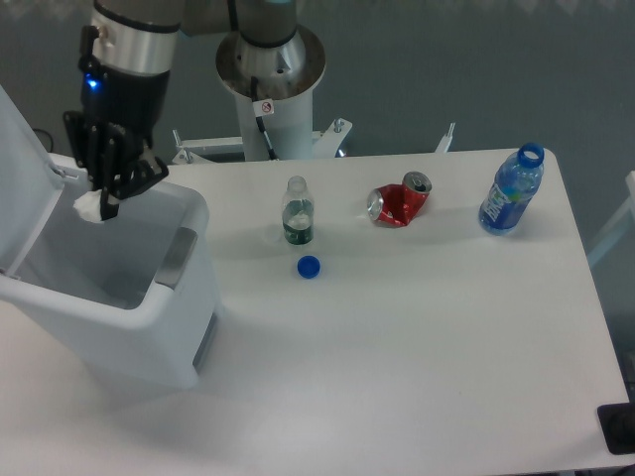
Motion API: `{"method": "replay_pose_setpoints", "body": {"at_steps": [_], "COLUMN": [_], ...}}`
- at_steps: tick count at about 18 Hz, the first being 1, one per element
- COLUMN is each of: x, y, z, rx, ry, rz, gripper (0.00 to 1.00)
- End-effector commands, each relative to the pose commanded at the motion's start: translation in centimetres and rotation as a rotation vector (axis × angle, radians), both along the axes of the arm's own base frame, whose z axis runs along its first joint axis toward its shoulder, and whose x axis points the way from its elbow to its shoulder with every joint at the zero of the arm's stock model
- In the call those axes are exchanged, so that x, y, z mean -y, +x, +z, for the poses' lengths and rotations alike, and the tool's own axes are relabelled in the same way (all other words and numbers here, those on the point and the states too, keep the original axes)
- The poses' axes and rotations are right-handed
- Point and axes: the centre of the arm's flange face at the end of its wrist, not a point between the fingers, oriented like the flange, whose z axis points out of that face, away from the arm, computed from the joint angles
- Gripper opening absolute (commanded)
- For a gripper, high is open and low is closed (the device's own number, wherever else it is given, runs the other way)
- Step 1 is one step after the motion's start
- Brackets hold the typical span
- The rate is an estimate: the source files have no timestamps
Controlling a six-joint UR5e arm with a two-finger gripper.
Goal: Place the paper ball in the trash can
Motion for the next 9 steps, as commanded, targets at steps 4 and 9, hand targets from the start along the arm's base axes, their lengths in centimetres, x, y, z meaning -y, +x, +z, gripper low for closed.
{"method": "replay_pose_setpoints", "body": {"at_steps": [4,9], "x": [0.09,0.0], "y": [0.08,-0.06], "z": [0.17,0.17], "rx": [0.0,0.005], "ry": [0.003,0.003], "rz": [0.001,0.007], "gripper": [1.0,1.0]}}
